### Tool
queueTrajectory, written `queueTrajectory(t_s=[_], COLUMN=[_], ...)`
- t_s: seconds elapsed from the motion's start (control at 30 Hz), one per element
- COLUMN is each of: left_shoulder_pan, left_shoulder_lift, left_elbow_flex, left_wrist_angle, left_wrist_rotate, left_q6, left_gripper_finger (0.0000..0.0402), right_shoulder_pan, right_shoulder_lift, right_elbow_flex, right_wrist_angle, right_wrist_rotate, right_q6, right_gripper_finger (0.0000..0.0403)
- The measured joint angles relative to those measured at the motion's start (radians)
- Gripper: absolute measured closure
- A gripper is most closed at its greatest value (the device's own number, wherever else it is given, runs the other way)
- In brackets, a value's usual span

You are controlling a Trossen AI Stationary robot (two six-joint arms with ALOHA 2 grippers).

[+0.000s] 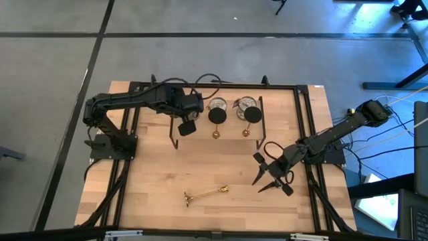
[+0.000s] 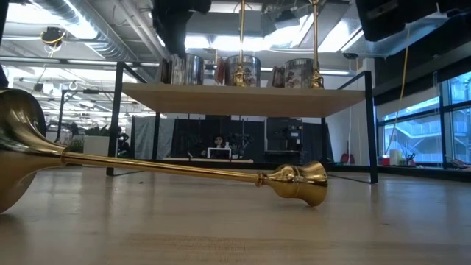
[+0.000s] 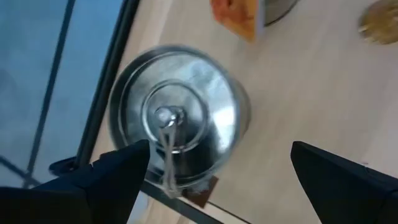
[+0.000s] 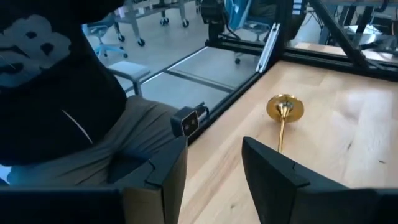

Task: Pick & Place candle stick holders
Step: Put the silver scented candle on the shelf

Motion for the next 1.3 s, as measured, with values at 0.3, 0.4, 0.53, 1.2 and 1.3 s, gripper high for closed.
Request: queueTrajectory(t_s=[0.3,0.4,0.53,1.2,1.3], left_shoulder_pan=[-0.039,-0.086,-0.160,-0.166,-0.152], left_shoulder_lift=[-0.012,-0.018,-0.020,-0.020,-0.020], left_elbow_flex=[-0.029,-0.028,-0.029,-0.031,-0.031], left_wrist_angle=[0.006,-0.008,-0.013,-0.008,-0.010], left_wrist_rotate=[0.061,0.080,0.043,-0.163,-0.147], left_q6=[-0.046,-0.088,-0.120,-0.123,-0.123], left_gripper_finger=[0.0013,0.0013,0.0013,0.0019,0.0037], right_shoulder_pan=[0.000,0.000,0.000,0.000,0.000], right_shoulder_lift=[0.000,0.000,0.000,0.000,0.000], right_elbow_flex=[0.000,0.000,0.000,0.000,0.000], right_wrist_angle=[-0.003,-0.002,-0.001,0.029,0.029], right_wrist_rotate=[-0.078,-0.078,-0.047,-0.041,-0.041], right_q6=[-0.034,-0.032,-0.028,-0.025,-0.026], right_gripper_finger=[0.0247,0.0247,0.0247,0.0247,0.0247])
